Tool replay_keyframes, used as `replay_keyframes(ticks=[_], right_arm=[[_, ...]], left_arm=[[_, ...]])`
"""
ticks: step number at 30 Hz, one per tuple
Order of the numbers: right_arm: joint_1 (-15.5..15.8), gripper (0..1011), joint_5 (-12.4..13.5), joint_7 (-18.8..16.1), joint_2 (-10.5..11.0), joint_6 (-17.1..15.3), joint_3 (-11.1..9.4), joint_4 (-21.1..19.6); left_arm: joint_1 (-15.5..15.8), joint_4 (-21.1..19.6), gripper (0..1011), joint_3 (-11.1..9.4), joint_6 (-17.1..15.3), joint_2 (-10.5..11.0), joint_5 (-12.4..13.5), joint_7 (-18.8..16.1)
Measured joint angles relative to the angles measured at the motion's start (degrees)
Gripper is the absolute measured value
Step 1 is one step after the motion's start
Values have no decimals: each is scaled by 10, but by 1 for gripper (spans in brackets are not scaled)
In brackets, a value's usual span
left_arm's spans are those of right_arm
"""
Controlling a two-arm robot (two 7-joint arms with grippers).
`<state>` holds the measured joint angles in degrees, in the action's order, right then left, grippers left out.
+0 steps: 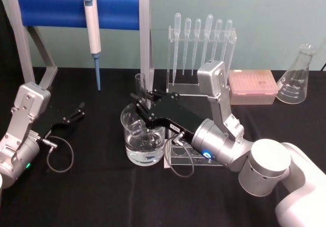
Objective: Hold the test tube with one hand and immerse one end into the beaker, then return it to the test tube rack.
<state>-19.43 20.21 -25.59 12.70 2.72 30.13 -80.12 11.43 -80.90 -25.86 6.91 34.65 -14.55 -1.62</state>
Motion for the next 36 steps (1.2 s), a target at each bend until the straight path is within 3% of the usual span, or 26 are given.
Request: replay_keyframes(ticks=[21,31,36], right_arm=[[0,227,20,0,25,-34,-17,-118],[17,227,43,16,47,-40,-40,-175],[41,227,52,28,70,-42,-59,-205]], left_arm=[[0,0,1000,0,0,0,0,0],[0,0,1000,0,0,0,0,0],[0,0,1000,0,0,0,0,0]])
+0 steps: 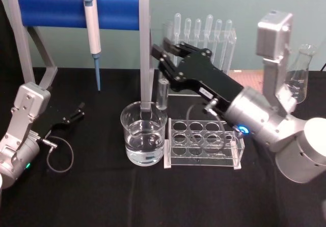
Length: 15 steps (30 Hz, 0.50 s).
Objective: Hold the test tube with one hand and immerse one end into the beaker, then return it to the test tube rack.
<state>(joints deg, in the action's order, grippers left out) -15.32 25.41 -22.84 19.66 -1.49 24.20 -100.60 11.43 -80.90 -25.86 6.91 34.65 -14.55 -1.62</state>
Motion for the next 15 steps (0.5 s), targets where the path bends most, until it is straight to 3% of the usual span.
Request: replay_keyframes(ticks=[9,15], right_arm=[[51,227,1,20,37,5,-34,-30],[75,227,-20,25,48,24,-43,-23]], left_arm=[[0,0,1000,0,0,0,0,0],[0,0,1000,0,0,0,0,0]])
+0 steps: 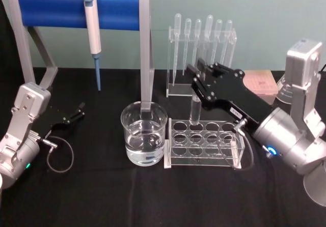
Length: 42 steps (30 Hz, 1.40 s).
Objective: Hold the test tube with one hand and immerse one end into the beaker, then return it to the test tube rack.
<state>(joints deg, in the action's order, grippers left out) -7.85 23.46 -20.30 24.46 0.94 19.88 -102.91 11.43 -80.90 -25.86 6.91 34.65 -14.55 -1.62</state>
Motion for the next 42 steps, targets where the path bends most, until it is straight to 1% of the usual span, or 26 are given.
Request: replay_keyframes(ticks=[3,6,9,18,29,42], right_arm=[[5,227,-4,-1,-1,10,-2,8],[11,227,-9,-6,-7,26,-3,25],[13,227,-14,-9,-12,32,-2,33],[20,227,-27,-13,-22,44,-3,51],[20,227,-35,-18,-31,57,-8,71],[23,227,-43,-22,-38,63,-10,88]], left_arm=[[0,0,1000,0,0,0,0,0],[0,0,1000,0,0,0,0,0],[0,0,1000,0,0,0,0,0],[0,0,1000,0,0,0,0,0],[0,0,1000,0,0,0,0,0],[0,0,1000,0,0,0,0,0]])
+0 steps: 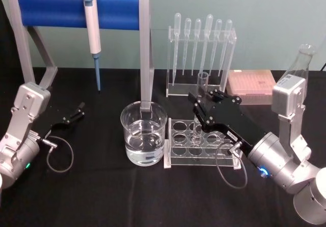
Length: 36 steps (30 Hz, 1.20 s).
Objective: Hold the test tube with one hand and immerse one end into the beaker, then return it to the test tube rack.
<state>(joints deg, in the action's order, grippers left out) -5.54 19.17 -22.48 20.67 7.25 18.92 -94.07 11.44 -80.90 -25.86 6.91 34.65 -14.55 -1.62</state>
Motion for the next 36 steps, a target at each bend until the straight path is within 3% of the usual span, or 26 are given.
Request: replay_keyframes(ticks=[32,36], right_arm=[[-6,227,-17,-19,-4,11,11,53],[-6,299,-17,-20,-5,12,12,54]], left_arm=[[0,0,1000,0,0,0,0,0],[0,0,1000,0,0,0,0,0]])
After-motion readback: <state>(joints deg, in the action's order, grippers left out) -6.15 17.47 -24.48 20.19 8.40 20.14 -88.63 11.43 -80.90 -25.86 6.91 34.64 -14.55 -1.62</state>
